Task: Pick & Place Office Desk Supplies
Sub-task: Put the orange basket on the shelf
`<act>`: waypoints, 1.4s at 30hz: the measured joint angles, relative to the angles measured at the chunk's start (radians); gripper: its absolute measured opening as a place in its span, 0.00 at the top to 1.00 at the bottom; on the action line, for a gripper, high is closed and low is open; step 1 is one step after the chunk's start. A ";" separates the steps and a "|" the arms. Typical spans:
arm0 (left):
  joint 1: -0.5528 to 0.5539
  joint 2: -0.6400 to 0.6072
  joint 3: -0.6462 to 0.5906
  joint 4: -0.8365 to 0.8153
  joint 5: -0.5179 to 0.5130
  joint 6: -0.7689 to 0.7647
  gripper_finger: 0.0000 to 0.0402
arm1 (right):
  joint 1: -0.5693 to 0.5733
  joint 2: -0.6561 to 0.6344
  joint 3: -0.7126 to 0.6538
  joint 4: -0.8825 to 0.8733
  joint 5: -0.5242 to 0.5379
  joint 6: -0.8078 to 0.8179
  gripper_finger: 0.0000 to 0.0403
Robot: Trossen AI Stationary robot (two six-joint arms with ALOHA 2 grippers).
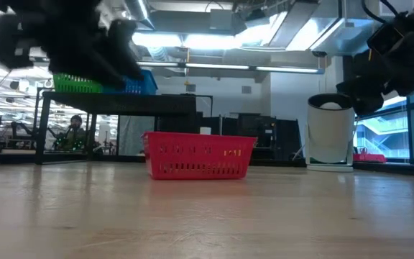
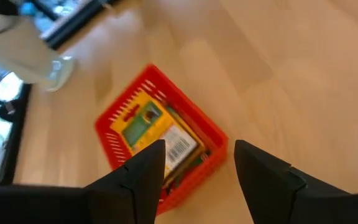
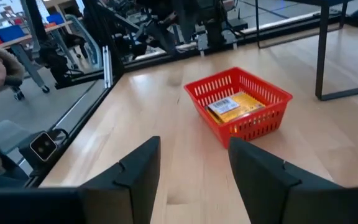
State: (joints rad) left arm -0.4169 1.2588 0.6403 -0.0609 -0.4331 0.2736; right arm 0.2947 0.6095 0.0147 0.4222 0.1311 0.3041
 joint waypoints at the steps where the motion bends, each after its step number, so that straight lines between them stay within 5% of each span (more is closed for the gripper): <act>1: 0.008 0.019 0.000 0.001 0.017 0.028 0.53 | 0.000 0.000 0.000 -0.004 0.000 0.004 0.52; 22: 0.107 0.336 0.098 -0.027 0.012 0.341 0.55 | 0.000 0.001 0.000 -0.004 0.000 0.028 0.52; 35: 0.105 0.337 0.101 -0.025 0.043 0.296 0.95 | 0.000 0.001 0.001 -0.009 0.000 0.028 0.52; 42: 0.101 0.337 0.131 -0.025 0.109 0.226 0.98 | 0.000 0.001 0.002 -0.010 0.000 0.028 0.52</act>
State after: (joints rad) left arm -0.3163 1.5959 0.7712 -0.0862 -0.3245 0.4999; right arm 0.2947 0.6102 0.0162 0.4126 0.1310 0.3321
